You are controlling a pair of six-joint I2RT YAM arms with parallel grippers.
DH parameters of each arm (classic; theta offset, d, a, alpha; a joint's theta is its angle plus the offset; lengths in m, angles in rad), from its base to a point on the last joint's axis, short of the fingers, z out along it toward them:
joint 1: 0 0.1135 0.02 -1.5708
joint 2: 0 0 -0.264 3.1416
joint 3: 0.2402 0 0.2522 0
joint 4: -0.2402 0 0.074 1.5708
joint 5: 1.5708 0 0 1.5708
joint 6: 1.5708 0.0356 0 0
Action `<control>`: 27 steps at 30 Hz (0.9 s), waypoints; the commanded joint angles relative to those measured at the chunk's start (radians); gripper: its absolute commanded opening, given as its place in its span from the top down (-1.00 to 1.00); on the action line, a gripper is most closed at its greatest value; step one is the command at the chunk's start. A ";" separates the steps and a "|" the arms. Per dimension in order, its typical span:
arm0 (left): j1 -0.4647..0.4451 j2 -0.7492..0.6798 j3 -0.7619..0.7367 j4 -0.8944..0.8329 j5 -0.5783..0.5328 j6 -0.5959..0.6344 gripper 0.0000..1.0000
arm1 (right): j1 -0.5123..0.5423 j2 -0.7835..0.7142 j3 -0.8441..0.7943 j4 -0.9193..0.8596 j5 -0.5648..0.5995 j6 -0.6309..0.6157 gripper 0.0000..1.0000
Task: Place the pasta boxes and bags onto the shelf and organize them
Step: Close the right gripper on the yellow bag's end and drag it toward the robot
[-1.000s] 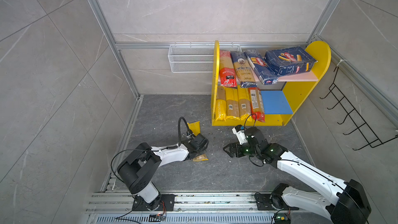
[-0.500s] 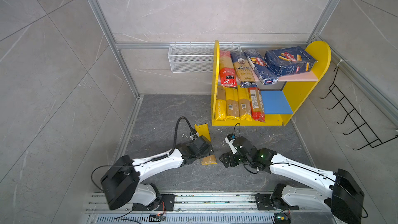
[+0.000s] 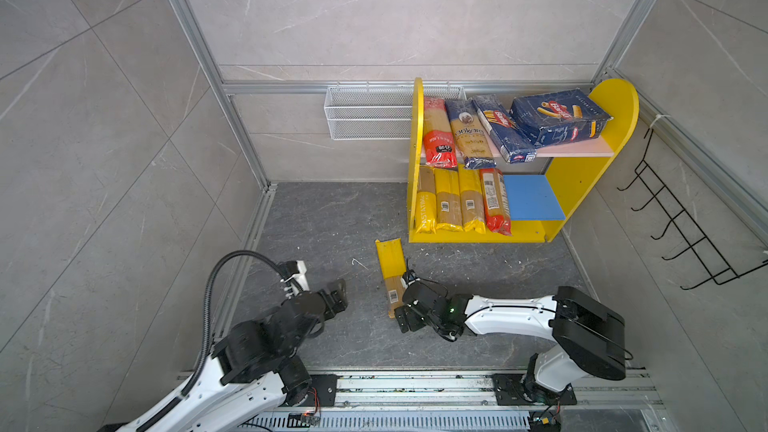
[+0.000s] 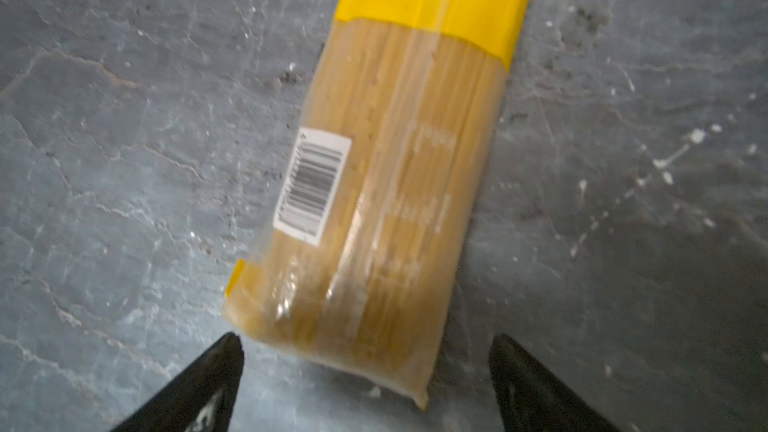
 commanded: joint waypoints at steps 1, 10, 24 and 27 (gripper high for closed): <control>0.004 -0.082 0.009 -0.191 -0.067 -0.037 -1.00 | 0.014 0.062 0.052 0.066 0.064 0.022 -0.89; 0.005 -0.136 0.036 -0.280 -0.061 -0.049 -0.99 | 0.015 0.238 0.095 0.129 0.171 0.017 -0.90; 0.005 -0.006 0.061 -0.191 -0.053 0.012 -1.00 | 0.076 0.466 -0.075 0.300 0.299 0.129 -0.73; 0.005 0.020 0.061 -0.166 -0.040 0.017 -0.99 | 0.091 0.488 -0.106 0.315 0.298 0.161 -0.34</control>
